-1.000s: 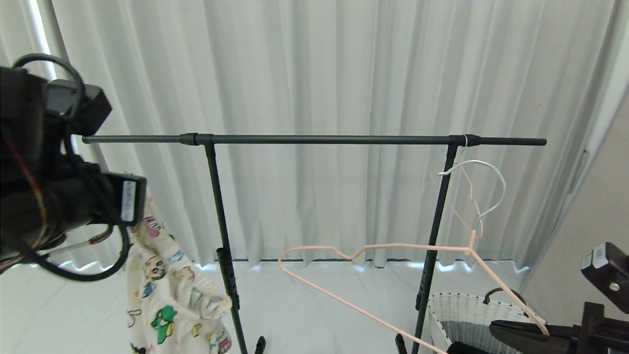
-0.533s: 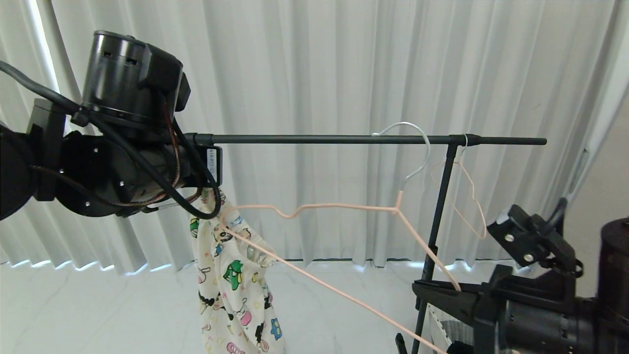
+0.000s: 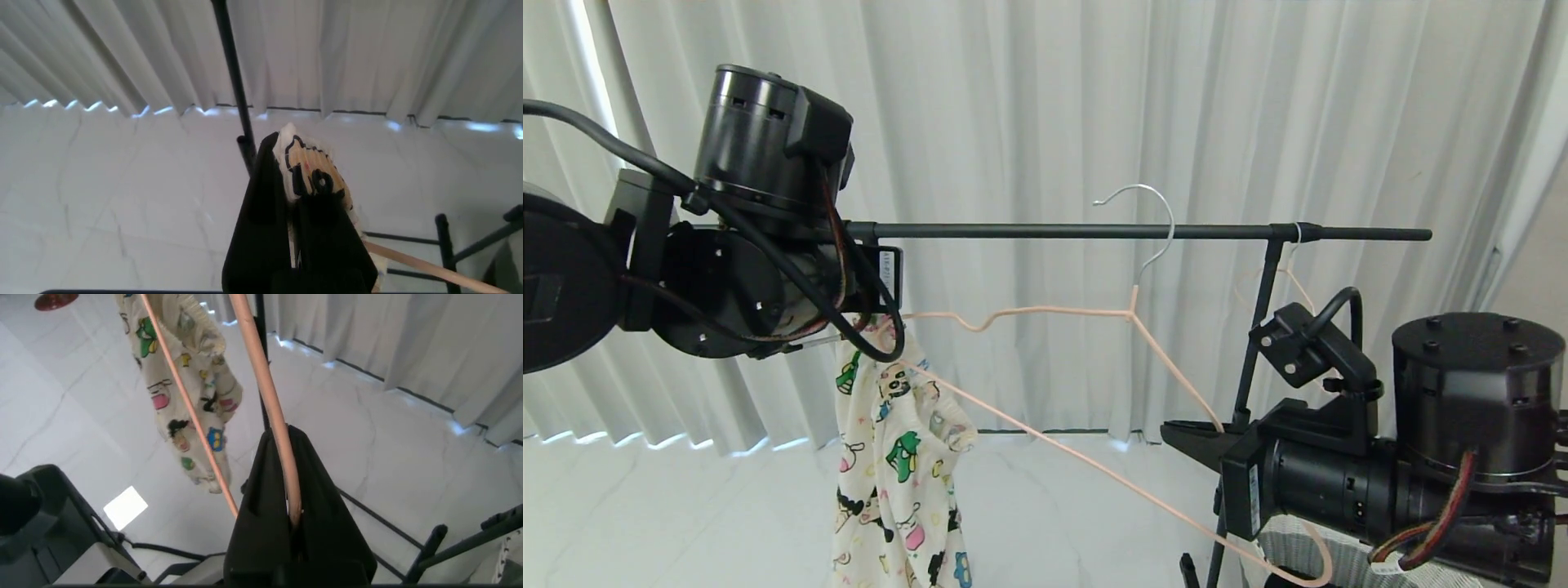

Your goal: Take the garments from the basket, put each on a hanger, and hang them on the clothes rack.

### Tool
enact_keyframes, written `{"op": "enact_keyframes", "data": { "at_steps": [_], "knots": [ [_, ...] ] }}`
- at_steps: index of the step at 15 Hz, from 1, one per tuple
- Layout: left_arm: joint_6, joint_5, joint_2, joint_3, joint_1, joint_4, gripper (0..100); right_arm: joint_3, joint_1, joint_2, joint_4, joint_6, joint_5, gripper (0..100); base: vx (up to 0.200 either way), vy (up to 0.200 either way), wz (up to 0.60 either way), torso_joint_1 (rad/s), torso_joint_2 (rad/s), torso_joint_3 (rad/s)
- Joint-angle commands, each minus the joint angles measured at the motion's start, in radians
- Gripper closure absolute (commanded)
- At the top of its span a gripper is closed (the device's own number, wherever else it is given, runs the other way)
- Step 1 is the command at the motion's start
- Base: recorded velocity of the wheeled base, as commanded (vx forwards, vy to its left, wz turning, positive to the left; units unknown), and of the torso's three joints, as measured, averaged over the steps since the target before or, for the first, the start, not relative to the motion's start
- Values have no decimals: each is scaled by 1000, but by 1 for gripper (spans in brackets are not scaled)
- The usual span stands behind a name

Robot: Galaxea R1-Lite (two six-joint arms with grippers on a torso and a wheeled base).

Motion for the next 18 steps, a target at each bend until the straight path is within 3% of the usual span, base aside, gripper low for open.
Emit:
{"op": "enact_keyframes", "data": {
  "at_steps": [1, 11, 18],
  "knots": [
    [0, 16, 7, 3, 2, -1, 100, -4, -1, 3, -1, 0, 0, 100, 0, 0, 0, 0, 0, 0],
    [0, 27, 1, 1, 0, -1, 100, -15, -1, 10, -1, 0, -19, 100, 0, 0, 0, 0, 0, 0],
    [-6, 27, -1, -6, -18, -1, 100, -104, 14, 111, -36, 0, -31, 100, 0, 0, 0, 0, 0, 0]
  ]
}}
